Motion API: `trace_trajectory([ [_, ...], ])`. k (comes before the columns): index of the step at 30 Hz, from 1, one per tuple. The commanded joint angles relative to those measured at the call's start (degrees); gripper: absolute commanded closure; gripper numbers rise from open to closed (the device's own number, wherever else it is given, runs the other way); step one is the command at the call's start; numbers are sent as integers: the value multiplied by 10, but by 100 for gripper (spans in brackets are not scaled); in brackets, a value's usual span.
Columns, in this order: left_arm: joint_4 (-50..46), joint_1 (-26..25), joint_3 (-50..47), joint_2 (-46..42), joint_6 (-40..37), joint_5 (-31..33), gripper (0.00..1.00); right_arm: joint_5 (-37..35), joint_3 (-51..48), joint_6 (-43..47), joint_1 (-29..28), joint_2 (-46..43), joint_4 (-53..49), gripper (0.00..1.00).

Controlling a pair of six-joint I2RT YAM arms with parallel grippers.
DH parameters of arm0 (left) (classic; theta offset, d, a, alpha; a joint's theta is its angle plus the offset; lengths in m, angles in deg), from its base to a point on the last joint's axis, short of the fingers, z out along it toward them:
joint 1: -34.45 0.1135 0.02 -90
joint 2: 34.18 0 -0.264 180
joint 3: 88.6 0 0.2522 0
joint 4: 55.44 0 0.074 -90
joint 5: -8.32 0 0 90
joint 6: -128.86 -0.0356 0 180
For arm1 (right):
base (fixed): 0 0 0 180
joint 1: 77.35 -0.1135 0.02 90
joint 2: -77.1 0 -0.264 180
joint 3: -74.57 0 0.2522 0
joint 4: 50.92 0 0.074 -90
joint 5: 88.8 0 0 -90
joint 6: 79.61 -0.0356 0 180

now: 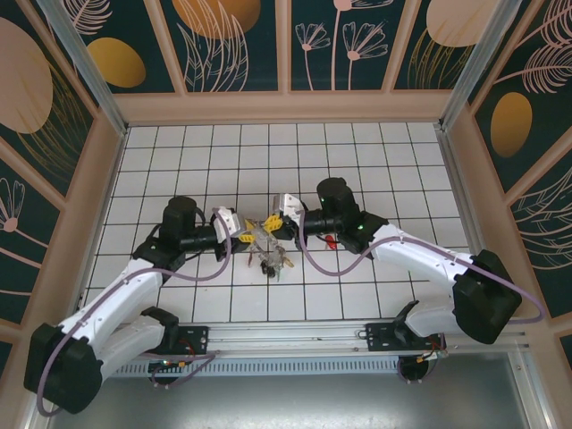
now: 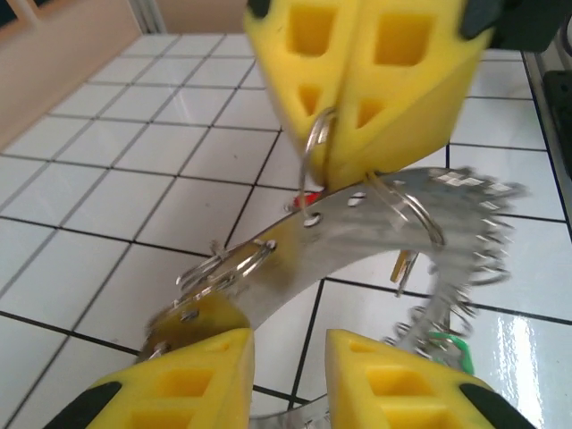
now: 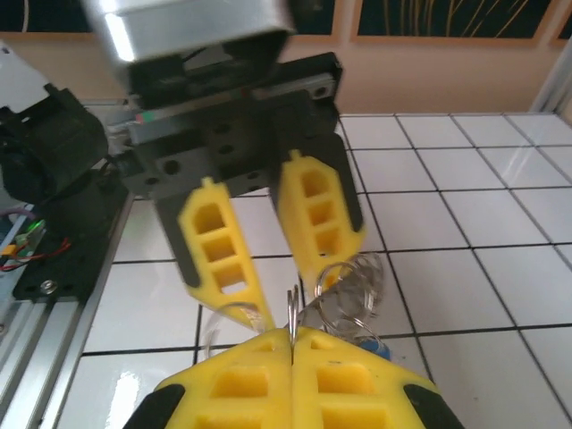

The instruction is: Put the keys on the keyring

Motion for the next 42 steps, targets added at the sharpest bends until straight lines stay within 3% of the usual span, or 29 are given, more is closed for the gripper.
trace_trajectory([
  [1,31,-2,26,20,-8,-11,71,60,27,31,-4,-16,-4,100],
  [6,64,-2,21,21,-14,-21,71,58,34,72,-15,-7,-52,100],
  [13,67,-2,-8,20,-19,-37,69,-7,31,108,-22,12,-92,100],
  [22,136,-2,-99,-42,168,-33,59,-58,32,81,-19,4,-81,100],
  [25,126,-1,-111,-59,174,-32,59,-48,36,80,-17,1,-84,100],
  [28,112,-1,-117,-103,106,-1,56,-31,45,100,-16,-2,-102,100],
  [32,117,-1,-110,-155,-18,37,45,-19,69,147,-16,4,-150,100],
  [38,-5,-2,-28,-76,-223,1,43,-16,115,199,-16,23,-208,100],
  [42,-3,-2,-8,-35,-268,6,42,-11,137,220,-18,31,-235,100],
])
